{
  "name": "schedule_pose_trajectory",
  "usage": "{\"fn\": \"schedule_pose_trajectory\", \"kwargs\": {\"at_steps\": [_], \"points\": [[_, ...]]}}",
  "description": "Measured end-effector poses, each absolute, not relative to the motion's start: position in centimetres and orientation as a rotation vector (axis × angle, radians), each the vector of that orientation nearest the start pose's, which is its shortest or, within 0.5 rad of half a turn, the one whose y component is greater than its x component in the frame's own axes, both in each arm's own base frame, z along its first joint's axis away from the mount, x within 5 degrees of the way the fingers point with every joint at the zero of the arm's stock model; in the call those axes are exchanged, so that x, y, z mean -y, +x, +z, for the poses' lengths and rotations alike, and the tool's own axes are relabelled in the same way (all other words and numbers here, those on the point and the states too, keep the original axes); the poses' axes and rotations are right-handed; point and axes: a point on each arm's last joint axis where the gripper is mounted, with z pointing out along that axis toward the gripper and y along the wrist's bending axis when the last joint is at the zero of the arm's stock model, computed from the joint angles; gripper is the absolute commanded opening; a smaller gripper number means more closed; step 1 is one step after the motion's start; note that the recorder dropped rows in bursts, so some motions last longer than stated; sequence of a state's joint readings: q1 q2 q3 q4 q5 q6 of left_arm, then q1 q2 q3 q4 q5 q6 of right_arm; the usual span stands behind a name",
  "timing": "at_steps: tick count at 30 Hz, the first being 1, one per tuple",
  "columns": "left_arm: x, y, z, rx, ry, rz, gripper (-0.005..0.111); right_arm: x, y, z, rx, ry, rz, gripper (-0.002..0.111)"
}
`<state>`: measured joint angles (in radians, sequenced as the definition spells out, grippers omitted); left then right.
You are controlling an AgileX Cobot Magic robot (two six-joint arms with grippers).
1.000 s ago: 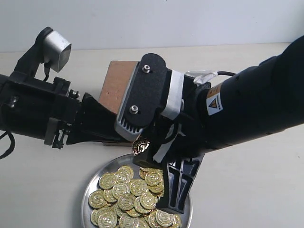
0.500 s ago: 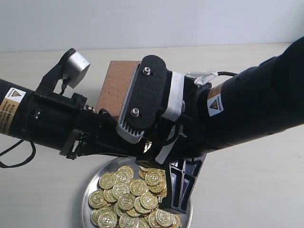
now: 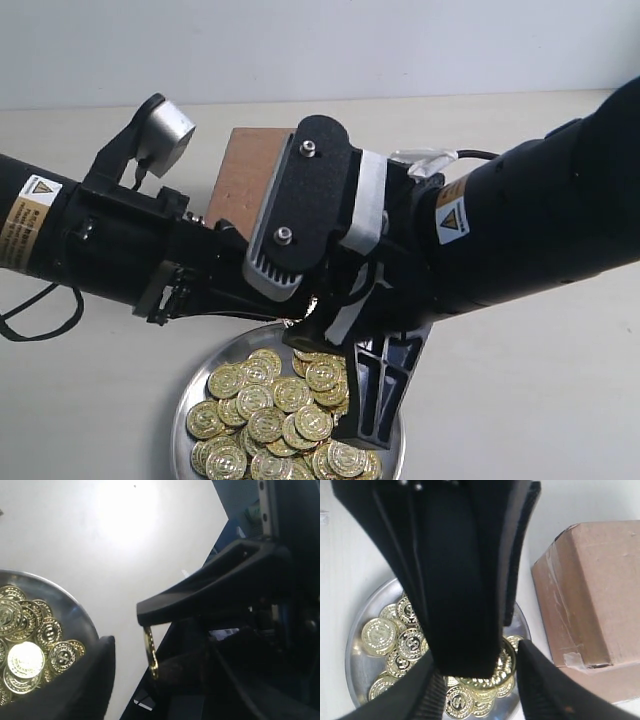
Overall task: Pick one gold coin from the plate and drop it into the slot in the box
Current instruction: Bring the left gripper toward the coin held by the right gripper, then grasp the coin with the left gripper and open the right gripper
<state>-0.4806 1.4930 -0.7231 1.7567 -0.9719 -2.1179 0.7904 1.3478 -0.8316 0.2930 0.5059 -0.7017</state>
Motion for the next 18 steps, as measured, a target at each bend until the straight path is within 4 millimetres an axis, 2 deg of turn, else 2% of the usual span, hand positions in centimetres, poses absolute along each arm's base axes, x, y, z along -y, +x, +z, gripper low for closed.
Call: {"fn": "schedule_pose_trajectory", "kwargs": {"at_steps": [8,14,18], "points": [[18.57,19.52,22.55,-2.413,0.728,-1.48,0.051,-19.93,17.92,25.15,-2.005,-1.486,0.325,0.027],[18.67,19.74,21.94,-2.438,0.718,-1.48,0.038,-19.93,17.93,25.16,-2.004,-1.485,0.325,0.027],[18.71,19.79,21.73,-2.447,0.715,-1.483,0.033,-19.94,17.94,25.17,-2.002,-1.483,0.325,0.027]]}}
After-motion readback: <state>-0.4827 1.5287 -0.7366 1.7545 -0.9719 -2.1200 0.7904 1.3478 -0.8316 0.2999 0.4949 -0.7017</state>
